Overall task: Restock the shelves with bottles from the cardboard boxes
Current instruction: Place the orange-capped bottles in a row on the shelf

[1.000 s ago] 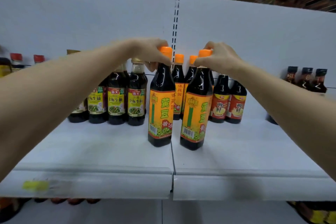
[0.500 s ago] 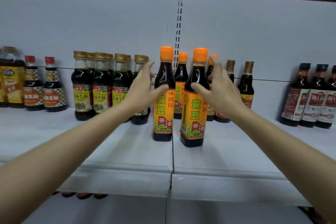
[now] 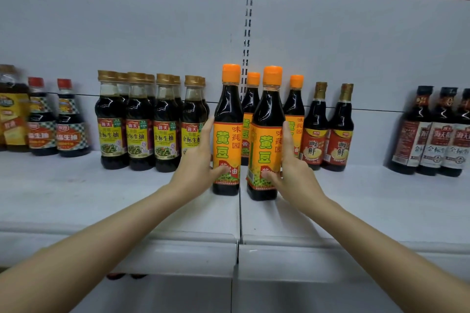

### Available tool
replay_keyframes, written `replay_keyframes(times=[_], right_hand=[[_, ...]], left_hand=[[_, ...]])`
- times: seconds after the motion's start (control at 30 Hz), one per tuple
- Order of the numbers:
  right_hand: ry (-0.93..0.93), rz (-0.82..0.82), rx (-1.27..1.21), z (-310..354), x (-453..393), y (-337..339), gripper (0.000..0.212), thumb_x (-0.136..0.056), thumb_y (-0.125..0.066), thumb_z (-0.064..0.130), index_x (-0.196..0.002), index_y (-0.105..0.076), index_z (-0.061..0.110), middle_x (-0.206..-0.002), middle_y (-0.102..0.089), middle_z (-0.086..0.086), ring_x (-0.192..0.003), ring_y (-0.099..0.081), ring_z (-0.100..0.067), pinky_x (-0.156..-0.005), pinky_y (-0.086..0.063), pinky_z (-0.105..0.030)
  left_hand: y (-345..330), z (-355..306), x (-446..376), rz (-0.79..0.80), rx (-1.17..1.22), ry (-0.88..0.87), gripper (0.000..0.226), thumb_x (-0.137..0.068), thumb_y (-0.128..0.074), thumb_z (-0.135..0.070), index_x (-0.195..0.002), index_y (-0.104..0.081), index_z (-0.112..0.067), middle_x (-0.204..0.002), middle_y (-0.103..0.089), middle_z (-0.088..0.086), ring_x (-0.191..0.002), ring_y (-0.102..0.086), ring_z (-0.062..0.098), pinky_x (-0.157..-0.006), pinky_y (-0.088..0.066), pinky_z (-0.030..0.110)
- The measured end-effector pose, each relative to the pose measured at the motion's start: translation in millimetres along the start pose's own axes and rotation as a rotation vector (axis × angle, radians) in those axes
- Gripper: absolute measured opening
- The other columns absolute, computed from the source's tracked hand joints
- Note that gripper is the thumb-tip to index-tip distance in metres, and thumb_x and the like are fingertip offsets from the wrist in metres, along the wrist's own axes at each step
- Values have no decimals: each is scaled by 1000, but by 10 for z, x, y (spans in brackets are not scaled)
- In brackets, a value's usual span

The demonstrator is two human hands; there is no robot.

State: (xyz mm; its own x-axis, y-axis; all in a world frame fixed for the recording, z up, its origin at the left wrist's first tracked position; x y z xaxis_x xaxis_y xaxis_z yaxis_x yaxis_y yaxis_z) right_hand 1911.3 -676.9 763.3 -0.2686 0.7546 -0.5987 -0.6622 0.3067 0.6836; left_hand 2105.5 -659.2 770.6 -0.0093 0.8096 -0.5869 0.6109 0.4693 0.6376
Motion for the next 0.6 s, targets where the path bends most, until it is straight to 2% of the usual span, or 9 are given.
replay_keyframes(times=[0.07,0.13,0.23,0.4,0.6], right_hand=[[-25,-18,33,-7,-71,-62,107,-91,-64,22,-145,27,35,-117,-64,-10,-96,-64,-30,-86,-51,-47],[-51,-22,66,-14,-134,-121,106,-91,-63,23,-145,27,33,-109,-65,-11,-91,-63,-31,-82,-51,-46],[-80,-37,106,-25,-222,-195,105,-92,-62,25,-146,27,31,-102,-64,-11,-84,-63,-30,-76,-52,-43],[-118,-48,167,-30,-375,-287,105,-92,-63,28,-147,26,27,-87,-62,-7,-73,-61,-25,-67,-51,-38],[-135,-30,212,-57,-490,-353,105,-93,-62,26,-146,29,22,-79,-63,-7,-69,-61,-24,-66,-54,-39]], left_hand=[[-25,8,-40,0,-12,23,108,-83,-73,-21,-150,11,-25,-85,-62,-7,-60,-56,-2,-61,-45,14],[-54,7,-85,-6,-28,43,107,-83,-73,-21,-150,11,-24,-85,-58,-7,-63,-55,5,-66,-46,21],[-115,26,-176,-24,-82,43,106,-84,-72,-21,-151,10,-22,-95,-65,3,-77,-61,17,-70,-50,29],[-217,114,-321,-16,-86,64,108,-83,-73,-19,-149,13,-27,-102,-69,7,-84,-67,21,-77,-56,40],[-284,165,-439,-16,-135,82,109,-83,-72,-22,-149,15,-25,-107,-67,11,-91,-67,25,-80,-56,45]])
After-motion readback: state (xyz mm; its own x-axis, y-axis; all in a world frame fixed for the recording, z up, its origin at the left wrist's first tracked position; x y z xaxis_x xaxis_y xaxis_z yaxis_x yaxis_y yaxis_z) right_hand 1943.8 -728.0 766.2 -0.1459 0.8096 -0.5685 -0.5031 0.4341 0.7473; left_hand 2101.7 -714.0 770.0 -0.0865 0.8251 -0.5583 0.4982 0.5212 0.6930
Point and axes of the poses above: each hand's wrist, its own x-axis away from the middle knuckle, its own y-axis out of the back of the hand, z = x × y, the point moved 4 cm from there along -x, towards the middle knuckle
